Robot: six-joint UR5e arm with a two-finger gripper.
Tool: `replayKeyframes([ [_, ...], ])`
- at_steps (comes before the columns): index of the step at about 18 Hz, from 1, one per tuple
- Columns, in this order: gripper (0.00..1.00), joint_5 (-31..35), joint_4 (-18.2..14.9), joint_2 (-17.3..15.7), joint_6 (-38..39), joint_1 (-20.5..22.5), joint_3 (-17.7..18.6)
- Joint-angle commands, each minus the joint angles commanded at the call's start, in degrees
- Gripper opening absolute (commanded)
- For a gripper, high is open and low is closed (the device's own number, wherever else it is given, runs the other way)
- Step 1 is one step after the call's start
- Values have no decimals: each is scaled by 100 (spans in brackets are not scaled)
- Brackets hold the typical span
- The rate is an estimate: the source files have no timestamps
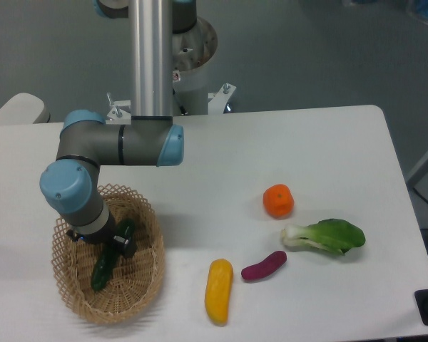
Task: Pick up the cucumber from the basket
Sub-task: 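Lower the gripper onto the cucumber and close the fingers on it, then lift the cucumber up out of the basket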
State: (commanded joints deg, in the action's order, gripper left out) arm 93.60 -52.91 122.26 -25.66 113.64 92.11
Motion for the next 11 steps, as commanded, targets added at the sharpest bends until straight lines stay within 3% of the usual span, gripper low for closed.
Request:
replayKeyframes([
  [8, 13, 17, -79, -210, -385, 79, -333],
  [11, 13, 18, -105, -465, -650, 394, -518],
])
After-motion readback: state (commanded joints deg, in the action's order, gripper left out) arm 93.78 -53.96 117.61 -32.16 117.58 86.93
